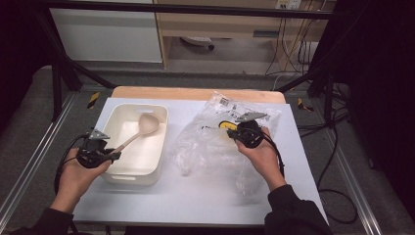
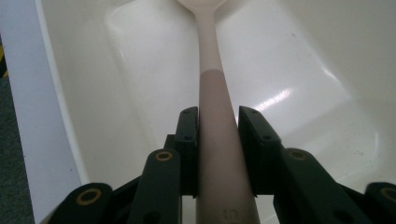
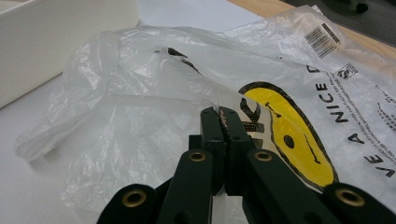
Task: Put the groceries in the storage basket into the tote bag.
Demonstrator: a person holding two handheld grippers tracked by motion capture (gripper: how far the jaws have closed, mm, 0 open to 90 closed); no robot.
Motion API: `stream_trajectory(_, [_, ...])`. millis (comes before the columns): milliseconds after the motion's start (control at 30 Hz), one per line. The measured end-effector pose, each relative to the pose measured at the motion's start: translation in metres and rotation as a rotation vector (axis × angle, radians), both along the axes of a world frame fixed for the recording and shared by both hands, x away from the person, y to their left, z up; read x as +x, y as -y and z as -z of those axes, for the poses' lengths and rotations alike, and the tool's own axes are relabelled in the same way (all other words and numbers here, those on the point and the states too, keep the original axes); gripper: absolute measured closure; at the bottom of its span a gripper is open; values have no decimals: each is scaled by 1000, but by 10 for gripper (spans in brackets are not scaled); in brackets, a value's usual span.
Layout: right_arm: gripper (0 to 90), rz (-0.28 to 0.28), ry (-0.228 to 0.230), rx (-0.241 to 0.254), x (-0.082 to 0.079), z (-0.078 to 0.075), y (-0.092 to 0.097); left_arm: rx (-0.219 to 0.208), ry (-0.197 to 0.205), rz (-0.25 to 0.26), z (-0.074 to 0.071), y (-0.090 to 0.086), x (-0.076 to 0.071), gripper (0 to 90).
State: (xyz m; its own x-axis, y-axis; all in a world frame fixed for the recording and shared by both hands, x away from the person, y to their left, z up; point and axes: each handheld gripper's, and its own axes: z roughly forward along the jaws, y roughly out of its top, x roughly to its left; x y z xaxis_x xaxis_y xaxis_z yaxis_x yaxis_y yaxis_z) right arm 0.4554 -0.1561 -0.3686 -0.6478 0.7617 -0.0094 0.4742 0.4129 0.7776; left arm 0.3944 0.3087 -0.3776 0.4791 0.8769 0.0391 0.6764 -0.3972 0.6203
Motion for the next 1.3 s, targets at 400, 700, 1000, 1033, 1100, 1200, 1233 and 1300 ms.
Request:
stream_trajectory(400, [900,6,1,3,0,-2,1,-55,97,12,-23,-1,-11,699])
stream_trajectory(700, [900,4,1,5,-1,-4,1,-80,147,47,-42,1,-24,699])
stream_trajectory(1000, [900,0,-10,19,0,-5,1,-109,157,92,-48,9,-38,699])
stream_trajectory(1033, [900,0,-8,19,1,-5,1,-109,159,99,-49,10,-39,700])
stream_trajectory(1100, [900,-2,-13,17,0,-6,0,-120,161,110,-50,13,-42,699])
stream_trajectory(1200, [900,-1,-16,15,0,-6,-2,-128,162,127,-50,17,-44,699])
stream_trajectory(1233, [900,1,-16,15,0,-6,-2,-127,161,134,-50,19,-44,700])
stream_trajectory(1300, [900,-3,-15,14,0,-7,-3,-136,159,139,-50,21,-45,700])
